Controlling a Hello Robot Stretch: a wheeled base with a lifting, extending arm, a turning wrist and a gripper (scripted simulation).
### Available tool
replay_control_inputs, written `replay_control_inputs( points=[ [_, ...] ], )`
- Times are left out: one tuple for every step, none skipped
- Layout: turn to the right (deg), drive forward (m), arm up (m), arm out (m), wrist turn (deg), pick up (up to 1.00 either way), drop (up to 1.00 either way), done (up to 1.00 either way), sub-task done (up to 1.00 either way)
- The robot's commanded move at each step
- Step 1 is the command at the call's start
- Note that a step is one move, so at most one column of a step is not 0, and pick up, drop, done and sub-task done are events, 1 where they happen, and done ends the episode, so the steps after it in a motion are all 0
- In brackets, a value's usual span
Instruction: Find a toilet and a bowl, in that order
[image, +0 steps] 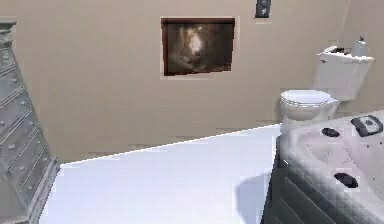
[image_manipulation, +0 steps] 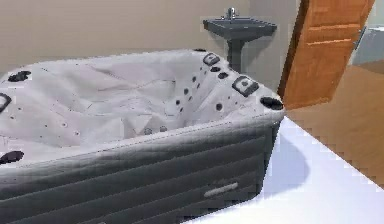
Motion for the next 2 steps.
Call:
replay_control_inputs(
  points=[
    [0.0, 1.00, 0.00, 0.00, 0.0, 0.00, 0.00, 0.00, 0.00],
    [-6.0, 0.00, 0.00, 0.00, 0.0, 0.00, 0.00, 0.00, 0.00]
  ],
)
